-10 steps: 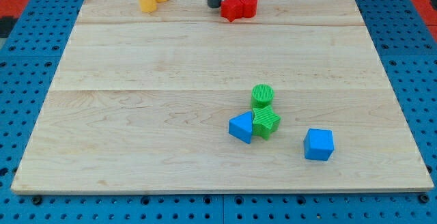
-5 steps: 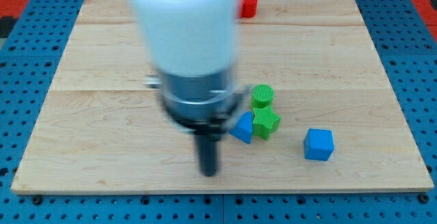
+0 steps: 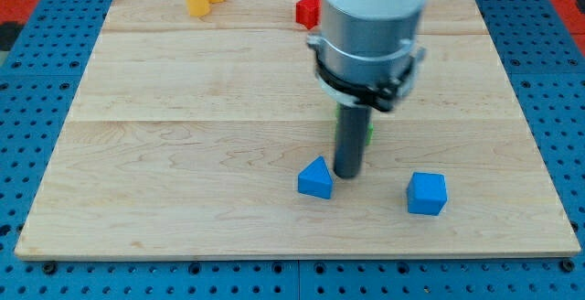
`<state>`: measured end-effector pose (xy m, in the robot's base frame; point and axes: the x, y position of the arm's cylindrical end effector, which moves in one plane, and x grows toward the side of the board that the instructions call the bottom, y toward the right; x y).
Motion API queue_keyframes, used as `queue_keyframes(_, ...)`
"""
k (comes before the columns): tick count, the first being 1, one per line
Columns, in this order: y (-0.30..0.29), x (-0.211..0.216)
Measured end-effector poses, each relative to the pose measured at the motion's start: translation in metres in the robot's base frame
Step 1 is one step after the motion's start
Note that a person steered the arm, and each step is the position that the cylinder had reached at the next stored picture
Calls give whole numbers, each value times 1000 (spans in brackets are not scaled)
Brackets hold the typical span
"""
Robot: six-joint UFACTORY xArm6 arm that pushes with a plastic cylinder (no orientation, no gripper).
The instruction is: Move blue triangle into the red blocks
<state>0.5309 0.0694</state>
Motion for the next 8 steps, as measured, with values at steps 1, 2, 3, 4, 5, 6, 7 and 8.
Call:
queue_keyframes(1,2,16)
queue_keyframes(2,-64,-4)
queue_keyframes(3,-94,-2)
queue_keyframes(4,-104,22)
queue_keyframes(5,-128,-7)
queue_keyframes(6,-134,-70)
queue_keyframes(7,-144,-62)
queue_keyframes(8,-144,-6)
